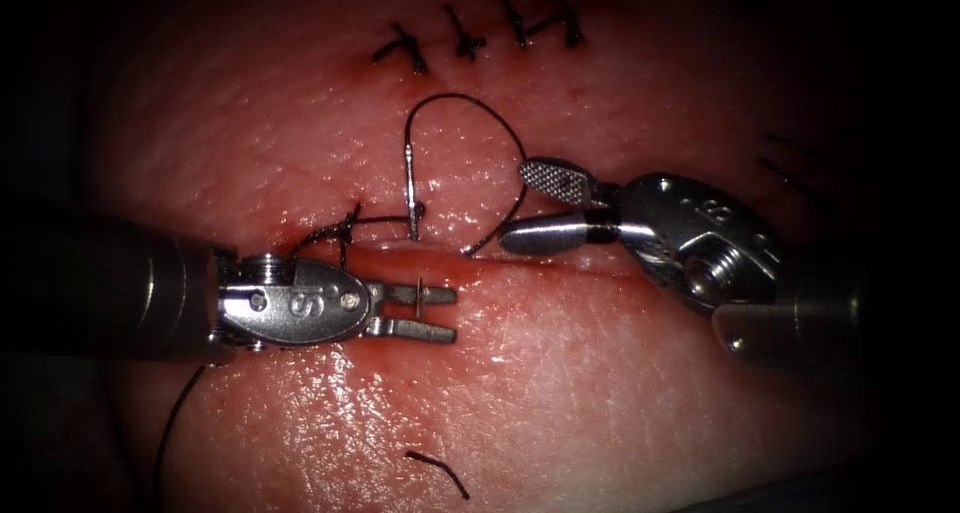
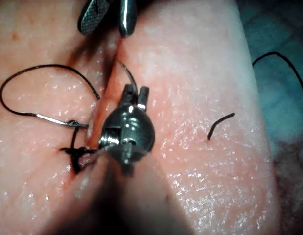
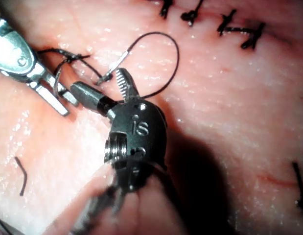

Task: Wound Closure
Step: Pull needle the rest of the way through with left gripper

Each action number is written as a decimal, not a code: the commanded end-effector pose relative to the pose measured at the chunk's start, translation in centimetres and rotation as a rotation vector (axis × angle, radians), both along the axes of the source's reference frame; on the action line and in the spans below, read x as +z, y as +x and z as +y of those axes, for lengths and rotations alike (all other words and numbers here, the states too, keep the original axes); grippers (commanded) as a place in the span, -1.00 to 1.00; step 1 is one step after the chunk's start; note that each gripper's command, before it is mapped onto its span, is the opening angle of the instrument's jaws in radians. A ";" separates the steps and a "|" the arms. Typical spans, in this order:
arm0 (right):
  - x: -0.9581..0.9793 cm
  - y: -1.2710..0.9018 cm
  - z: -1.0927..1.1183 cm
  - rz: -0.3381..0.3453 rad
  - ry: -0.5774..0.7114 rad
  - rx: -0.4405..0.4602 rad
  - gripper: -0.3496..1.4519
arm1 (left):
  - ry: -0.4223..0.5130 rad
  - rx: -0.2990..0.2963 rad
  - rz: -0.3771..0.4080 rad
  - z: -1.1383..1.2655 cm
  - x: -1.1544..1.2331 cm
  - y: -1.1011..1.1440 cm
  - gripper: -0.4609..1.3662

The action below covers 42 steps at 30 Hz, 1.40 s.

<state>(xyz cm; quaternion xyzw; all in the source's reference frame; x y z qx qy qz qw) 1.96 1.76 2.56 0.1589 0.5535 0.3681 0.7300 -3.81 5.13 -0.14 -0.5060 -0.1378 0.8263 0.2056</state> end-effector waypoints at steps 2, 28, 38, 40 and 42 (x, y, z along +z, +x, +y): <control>-0.01 0.02 -0.11 0.020 -0.004 -0.029 0.50 | 0.046 0.001 -0.013 -0.01 0.03 0.02 -0.79; 0.68 0.41 -0.89 -0.049 -0.168 -0.282 0.47 | 0.569 -0.229 -0.372 0.16 -0.06 0.16 -0.88; 0.93 0.37 -1.01 -0.152 -0.174 -0.363 0.44 | 0.728 -0.311 -0.380 0.36 -0.37 0.30 -0.88; 0.94 0.35 -1.01 -0.164 -0.175 -0.363 0.43 | 0.809 -0.332 -0.383 0.42 -0.48 0.34 -0.88; 0.94 0.35 -1.00 -0.173 -0.174 -0.363 0.43 | 0.875 -0.327 -0.387 0.45 -0.56 0.36 -0.88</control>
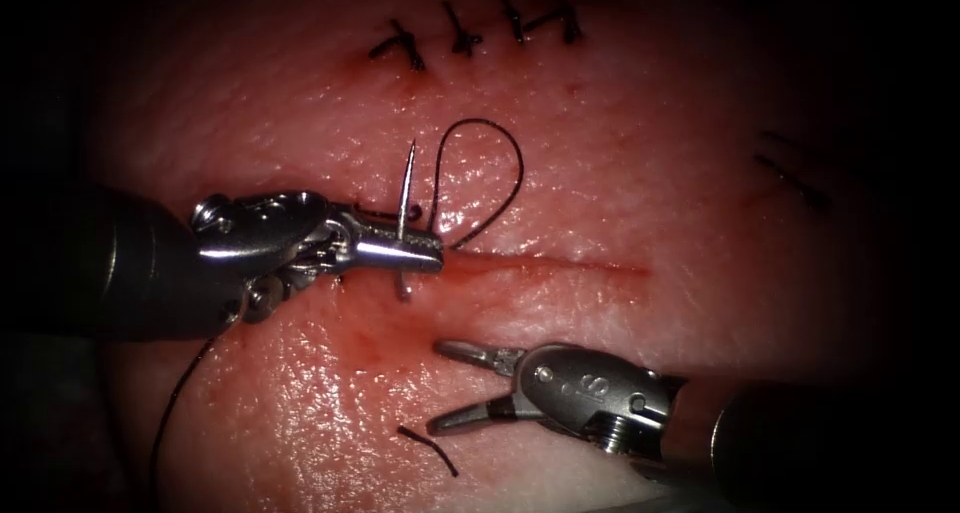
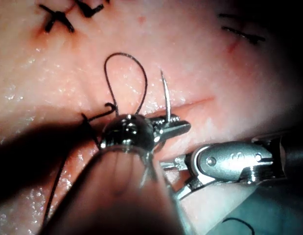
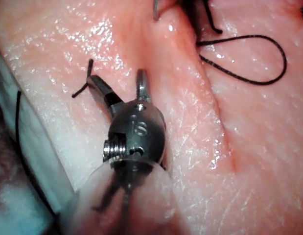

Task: Wound Closure
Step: Pull needle the rest of the way through with left gripper

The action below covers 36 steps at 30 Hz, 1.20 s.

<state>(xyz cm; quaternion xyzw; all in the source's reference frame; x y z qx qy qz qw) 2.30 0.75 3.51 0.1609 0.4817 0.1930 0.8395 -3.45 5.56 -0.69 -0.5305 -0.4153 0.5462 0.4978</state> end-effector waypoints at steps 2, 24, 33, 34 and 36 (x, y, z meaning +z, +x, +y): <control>-0.01 -0.01 0.02 -0.015 0.000 -0.001 0.43 | 0.066 0.019 -0.050 0.07 -0.11 0.02 -0.88; 0.02 -0.01 0.09 -0.022 0.003 0.003 0.41 | 0.026 0.078 -0.261 0.15 -0.66 0.23 -0.88; 0.02 0.00 0.12 -0.027 0.006 0.004 0.41 | -0.517 -0.007 -0.175 0.30 -1.11 0.34 -0.88; 0.02 0.00 0.12 -0.027 0.006 0.005 0.40 | -0.565 -0.016 -0.152 0.28 -1.14 0.34 -0.88; 0.02 0.01 0.13 -0.028 0.007 0.006 0.41 | -0.643 -0.027 -0.116 0.26 -1.19 0.34 -0.88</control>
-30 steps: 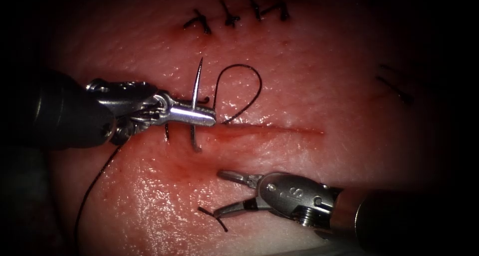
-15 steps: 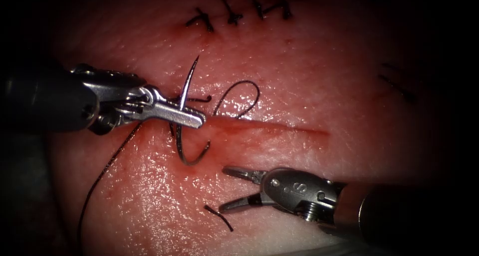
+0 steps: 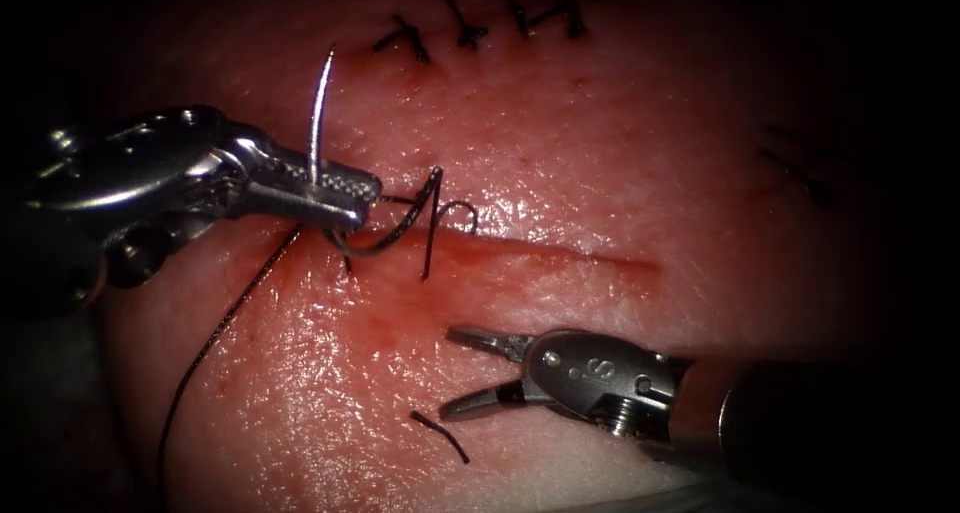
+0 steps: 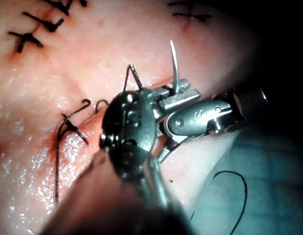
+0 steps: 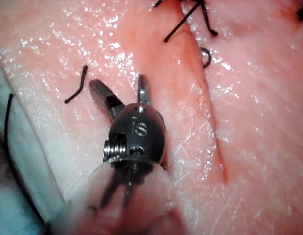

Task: Wound Closure
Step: Pull needle the rest of the way through with left gripper

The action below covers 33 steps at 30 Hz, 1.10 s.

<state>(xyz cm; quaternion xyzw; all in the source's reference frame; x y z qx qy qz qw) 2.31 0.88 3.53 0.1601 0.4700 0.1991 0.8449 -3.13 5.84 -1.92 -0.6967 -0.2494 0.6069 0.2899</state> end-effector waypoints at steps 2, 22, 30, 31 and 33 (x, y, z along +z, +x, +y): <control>0.00 0.01 0.02 0.003 0.000 0.006 0.41 | -0.079 -0.043 0.054 -0.06 0.01 0.00 -0.88; 0.05 0.03 0.06 0.010 -0.021 0.021 0.38 | -0.800 -0.339 0.279 0.05 -0.13 0.09 -0.88; 0.05 0.03 0.05 0.011 -0.022 0.020 0.37 | -0.874 -0.390 0.305 0.20 -0.35 0.21 -0.88; 0.05 0.03 0.05 0.011 -0.022 0.021 0.36 | -0.875 -0.392 0.307 0.22 -0.37 0.22 -0.88; 0.05 0.03 0.05 0.011 -0.022 0.021 0.36 | -0.870 -0.396 0.307 0.27 -0.42 0.24 -0.88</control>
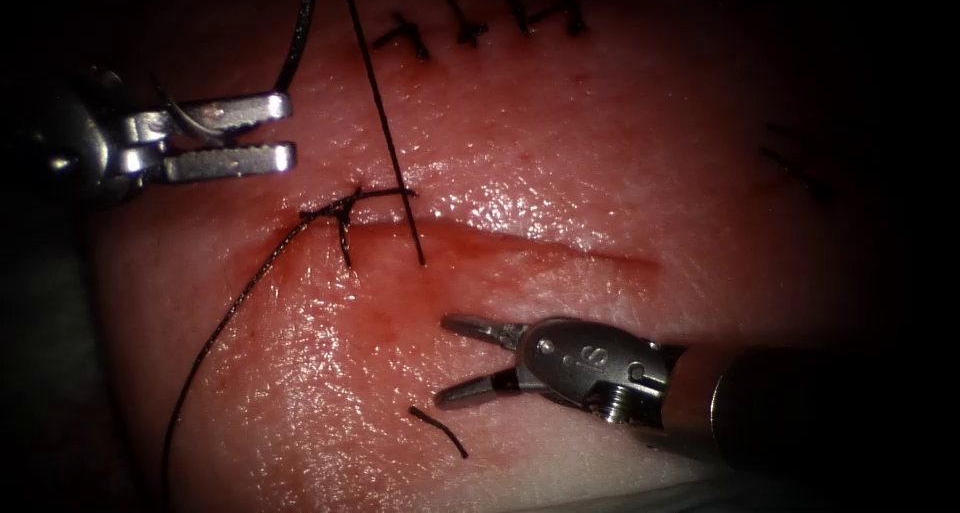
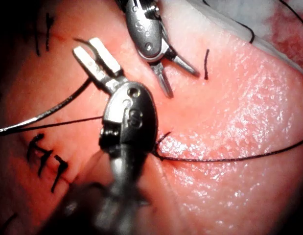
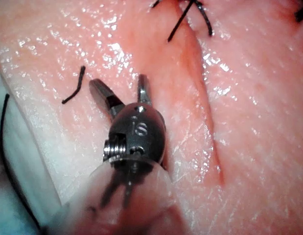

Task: Wound Closure
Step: Pull needle the rest of the way through with left gripper

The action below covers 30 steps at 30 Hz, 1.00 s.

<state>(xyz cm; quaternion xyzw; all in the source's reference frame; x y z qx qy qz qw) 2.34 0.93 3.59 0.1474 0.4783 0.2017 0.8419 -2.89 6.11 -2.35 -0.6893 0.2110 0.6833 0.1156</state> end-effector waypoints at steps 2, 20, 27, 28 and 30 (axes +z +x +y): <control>0.00 0.00 0.00 0.000 0.000 0.001 0.36 | 0.005 0.003 0.000 0.01 -0.01 0.00 -0.88; -0.37 0.07 0.36 0.051 -0.004 0.077 0.36 | 0.055 0.001 -0.025 -0.40 0.33 -0.04 -0.88; -0.45 0.07 0.50 0.049 0.009 0.088 0.36 | 0.063 -0.008 -0.020 -0.53 0.34 0.05 -0.88; -0.45 0.07 0.51 0.048 0.009 0.089 0.36 | 0.070 -0.013 -0.018 -0.54 0.33 0.08 -0.88; -0.45 0.08 0.52 0.046 0.009 0.091 0.36 | 0.070 -0.017 -0.013 -0.56 0.31 0.12 -0.88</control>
